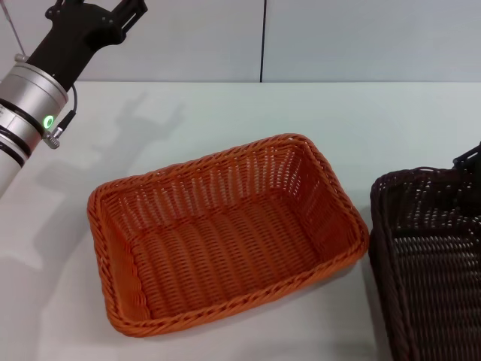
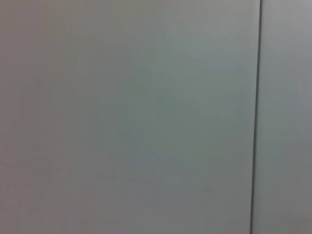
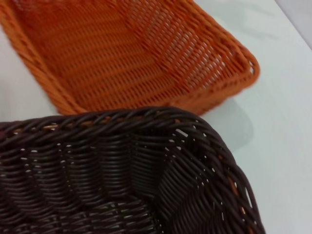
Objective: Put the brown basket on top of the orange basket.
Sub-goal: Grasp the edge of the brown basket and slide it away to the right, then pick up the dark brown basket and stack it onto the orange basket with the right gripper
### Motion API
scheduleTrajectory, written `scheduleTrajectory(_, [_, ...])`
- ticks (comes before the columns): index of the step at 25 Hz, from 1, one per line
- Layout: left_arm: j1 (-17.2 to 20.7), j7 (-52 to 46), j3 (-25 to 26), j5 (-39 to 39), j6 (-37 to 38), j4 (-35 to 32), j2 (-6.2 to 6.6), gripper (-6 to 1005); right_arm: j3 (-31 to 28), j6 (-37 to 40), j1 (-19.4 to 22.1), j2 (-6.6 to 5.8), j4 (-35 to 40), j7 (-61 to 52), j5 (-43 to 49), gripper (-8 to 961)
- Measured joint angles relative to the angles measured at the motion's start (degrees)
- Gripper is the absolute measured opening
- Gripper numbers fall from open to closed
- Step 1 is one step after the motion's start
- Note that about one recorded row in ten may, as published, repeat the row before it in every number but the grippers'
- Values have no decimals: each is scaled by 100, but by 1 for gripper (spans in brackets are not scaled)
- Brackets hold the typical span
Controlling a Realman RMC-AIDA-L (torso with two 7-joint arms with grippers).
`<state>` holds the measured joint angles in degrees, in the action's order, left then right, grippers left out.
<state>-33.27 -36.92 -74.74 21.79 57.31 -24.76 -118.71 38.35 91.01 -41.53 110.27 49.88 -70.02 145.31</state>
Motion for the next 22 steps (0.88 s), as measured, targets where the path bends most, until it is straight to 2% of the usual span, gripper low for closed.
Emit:
scheduleTrajectory(4, [6,2,15,-1,0,5,10,859,-73,482,68,-19,459,31,-79,347])
scheduleTrajectory(9, [4,63,53,-48,-26,7,23,859,-342,975,70,-103,852,39,-216,289])
scheduleTrajectory(13, [-14,68,176,-61,-44,7,31,859,-500,1219,13,-166,967,40,-251,253])
scheduleTrajectory(22, [-10,71,344,-61,-69,27,41,859,-961,2007,-26,-322,1217,173,-942,202])
